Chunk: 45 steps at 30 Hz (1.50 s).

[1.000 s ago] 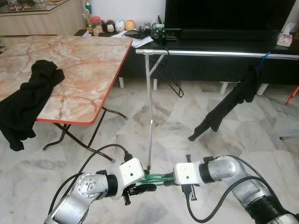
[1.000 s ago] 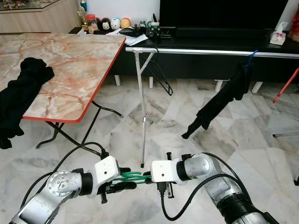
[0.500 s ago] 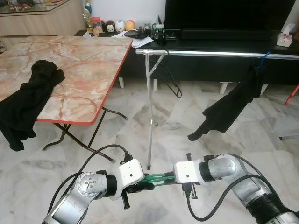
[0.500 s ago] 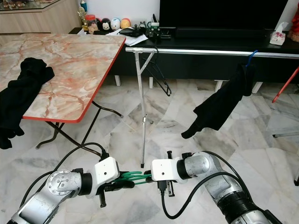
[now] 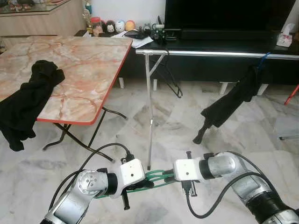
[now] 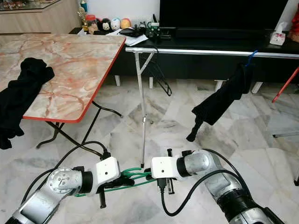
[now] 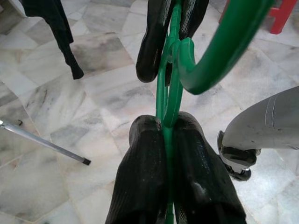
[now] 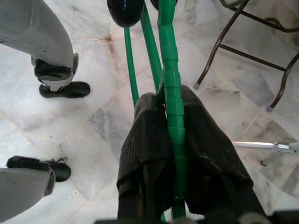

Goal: Hang hanger

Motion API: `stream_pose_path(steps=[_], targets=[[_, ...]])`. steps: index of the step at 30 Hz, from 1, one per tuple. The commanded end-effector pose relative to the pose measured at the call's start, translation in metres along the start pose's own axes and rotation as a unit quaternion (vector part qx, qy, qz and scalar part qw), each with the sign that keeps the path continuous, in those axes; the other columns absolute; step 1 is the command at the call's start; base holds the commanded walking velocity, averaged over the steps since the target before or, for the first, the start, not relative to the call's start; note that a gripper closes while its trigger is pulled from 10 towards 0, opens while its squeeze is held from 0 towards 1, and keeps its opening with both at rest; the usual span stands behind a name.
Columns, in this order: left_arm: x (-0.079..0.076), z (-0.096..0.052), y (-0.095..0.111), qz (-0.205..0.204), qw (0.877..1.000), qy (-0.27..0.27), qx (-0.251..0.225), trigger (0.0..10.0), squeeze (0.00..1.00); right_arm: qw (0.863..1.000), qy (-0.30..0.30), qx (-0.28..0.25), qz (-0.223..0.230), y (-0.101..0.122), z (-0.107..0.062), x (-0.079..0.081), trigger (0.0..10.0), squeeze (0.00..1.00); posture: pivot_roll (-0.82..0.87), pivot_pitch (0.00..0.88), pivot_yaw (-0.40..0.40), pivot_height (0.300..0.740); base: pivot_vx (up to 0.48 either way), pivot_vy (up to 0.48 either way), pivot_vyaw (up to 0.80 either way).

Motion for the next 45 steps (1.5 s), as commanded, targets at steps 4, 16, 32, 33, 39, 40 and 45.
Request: stream_pose_path(steps=[4,16,32,33,39,40,45], targets=[[-0.002,0.001,-0.005,0.007,1.0,-0.009,0.011,0.0,0.0,1.0,0.014,-0.022,-0.005,0.007,0.002,0.0,10.0,1.0,-0.1,0.0,0.032,0.74,0.0,0.0,0.0],[0.001,0.003,-0.016,0.037,0.998,-0.012,0.045,0.0,0.0,0.998,0.068,-0.012,-0.005,0.003,-0.002,0.018,10.0,1.0,-0.1,0.0,0.028,0.74,0.0,0.0,0.0],[0.017,-0.019,-0.04,0.032,0.995,0.031,0.088,0.0,0.0,0.997,0.053,0.037,-0.032,-0.01,-0.007,0.008,10.0,1.0,-0.09,0.0,0.029,0.74,0.0,0.0,0.0],[0.017,-0.019,-0.04,0.032,0.995,0.031,0.088,0.0,0.0,0.997,0.053,0.037,-0.032,-0.01,-0.007,0.008,10.0,1.0,-0.09,0.0,0.029,0.74,0.0,0.0,0.0],[0.019,-0.031,-0.053,0.04,0.991,0.034,0.121,0.0,0.0,0.998,0.033,0.047,-0.028,-0.014,-0.01,0.004,10.0,0.0,-0.09,0.0,0.033,0.74,0.0,0.0,0.0],[0.019,-0.033,-0.055,0.041,0.991,0.033,0.126,0.0,0.0,0.998,0.027,0.049,-0.026,-0.015,-0.01,0.002,10.0,0.0,-0.09,0.0,0.033,0.74,0.0,0.0,0.0],[0.022,-0.042,-0.061,0.034,0.989,0.047,0.139,0.0,0.0,0.999,-0.012,0.048,0.0,-0.021,-0.01,-0.004,10.0,0.0,-0.09,0.0,0.038,0.74,0.0,0.0,0.0]])
Point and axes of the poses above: a point about 5 cm out from each wrist's last joint towards the gripper, its own z axis pointing out of the wrist towards the gripper, its own y axis along the axis of the wrist's last joint, x = y × z, the point moved 4 cm from there along z, pointing out of the wrist towards the gripper, and after that the axes turned 11 degrees about -z, right-handed, at the moved point
